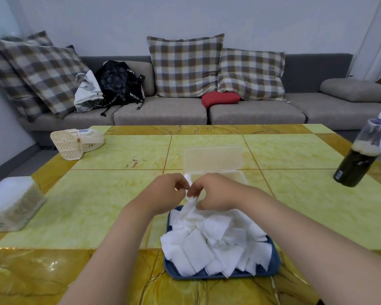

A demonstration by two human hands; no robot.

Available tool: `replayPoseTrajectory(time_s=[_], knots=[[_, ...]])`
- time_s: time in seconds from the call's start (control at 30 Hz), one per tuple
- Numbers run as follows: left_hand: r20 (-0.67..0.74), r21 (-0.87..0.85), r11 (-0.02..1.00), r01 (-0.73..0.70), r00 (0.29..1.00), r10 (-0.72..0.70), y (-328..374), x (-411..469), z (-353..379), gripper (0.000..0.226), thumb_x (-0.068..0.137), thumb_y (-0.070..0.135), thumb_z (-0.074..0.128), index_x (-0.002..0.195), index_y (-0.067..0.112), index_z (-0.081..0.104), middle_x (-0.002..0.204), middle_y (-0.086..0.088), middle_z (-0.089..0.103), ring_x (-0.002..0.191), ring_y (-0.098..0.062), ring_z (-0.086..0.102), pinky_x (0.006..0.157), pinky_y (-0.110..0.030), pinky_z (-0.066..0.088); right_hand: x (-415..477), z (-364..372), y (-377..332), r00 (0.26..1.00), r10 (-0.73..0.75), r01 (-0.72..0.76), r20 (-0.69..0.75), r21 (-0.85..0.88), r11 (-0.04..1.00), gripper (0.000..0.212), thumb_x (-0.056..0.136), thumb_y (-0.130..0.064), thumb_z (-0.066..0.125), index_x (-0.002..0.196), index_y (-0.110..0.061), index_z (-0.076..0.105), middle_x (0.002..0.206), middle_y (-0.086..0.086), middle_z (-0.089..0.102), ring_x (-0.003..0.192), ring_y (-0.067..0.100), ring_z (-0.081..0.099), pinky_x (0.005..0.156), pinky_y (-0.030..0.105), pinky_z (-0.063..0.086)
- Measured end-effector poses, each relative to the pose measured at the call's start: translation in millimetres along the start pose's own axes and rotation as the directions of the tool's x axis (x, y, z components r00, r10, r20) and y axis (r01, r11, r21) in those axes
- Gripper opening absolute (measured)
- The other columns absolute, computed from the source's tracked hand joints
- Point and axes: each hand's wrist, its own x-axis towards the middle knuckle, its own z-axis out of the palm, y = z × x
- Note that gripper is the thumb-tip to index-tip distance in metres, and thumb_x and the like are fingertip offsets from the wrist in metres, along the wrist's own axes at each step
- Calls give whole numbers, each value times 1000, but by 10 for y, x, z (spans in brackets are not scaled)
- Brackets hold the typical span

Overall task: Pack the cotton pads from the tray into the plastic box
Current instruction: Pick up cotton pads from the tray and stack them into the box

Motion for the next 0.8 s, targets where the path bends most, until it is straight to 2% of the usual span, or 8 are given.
replayPoseTrajectory(time_s=[0.13,0.2,0.3,0.43,0.57,0.63,0.7,0.8], knots=[[154,-117,990,82,986,-63,23,-44,-7,20,86,37,69,103,27,67,96,8,68,86,-11,64,78,-28,53,53,46,-26,997,28,-30,-67,-33,999,22,83,-15,70,103,-24,78,92,-6,75,89,17,69,82,40,59],[185,-52,997,64,981,-53,43,-38,20,41,76,47,80,108,28,64,87,9,62,76,-9,59,69,-24,47,40,10,19,993,47,-42,-109,46,998,20,84,-16,74,101,-25,79,89,-9,74,86,13,70,81,37,59],[154,83,996,36,987,-48,59,-6,76,41,76,37,83,110,28,62,90,9,59,76,-5,55,64,-21,41,-15,-63,109,982,67,-39,-174,161,986,13,82,-19,80,94,-24,80,87,-14,73,85,6,69,78,28,58],[179,97,995,22,983,-39,62,10,93,24,78,22,79,72,26,56,74,8,56,67,-11,52,58,-24,36,-121,-193,225,967,136,-51,-218,353,934,8,83,-12,79,80,-19,75,71,-12,71,67,4,70,62,17,49],[293,86,996,22,955,-46,70,-18,105,20,81,31,78,97,37,67,105,12,64,97,-7,60,79,-25,49,-244,-326,285,957,230,-79,-174,608,790,8,86,-6,71,86,-13,69,74,-2,72,67,14,74,57,22,44],[281,11,1000,29,959,-31,123,-30,79,32,84,34,75,115,35,66,119,12,63,109,-5,60,94,-29,50,-276,-368,309,955,249,-82,-163,661,746,9,86,-4,68,89,-13,69,73,-1,70,62,15,70,57,27,41],[209,-216,976,24,978,22,226,-53,24,25,90,28,66,115,28,67,121,9,66,110,-8,62,97,-28,48,-296,-389,326,954,255,-84,-156,678,730,10,87,-4,66,92,-10,71,73,0,70,59,15,67,55,27,38],[151,-547,837,13,985,84,335,-65,-1,28,94,27,56,113,18,74,111,2,76,106,-14,70,96,-31,51,-305,-377,317,954,259,-92,-153,673,734,9,89,-7,67,95,-8,73,74,0,72,58,14,66,53,27,39]])
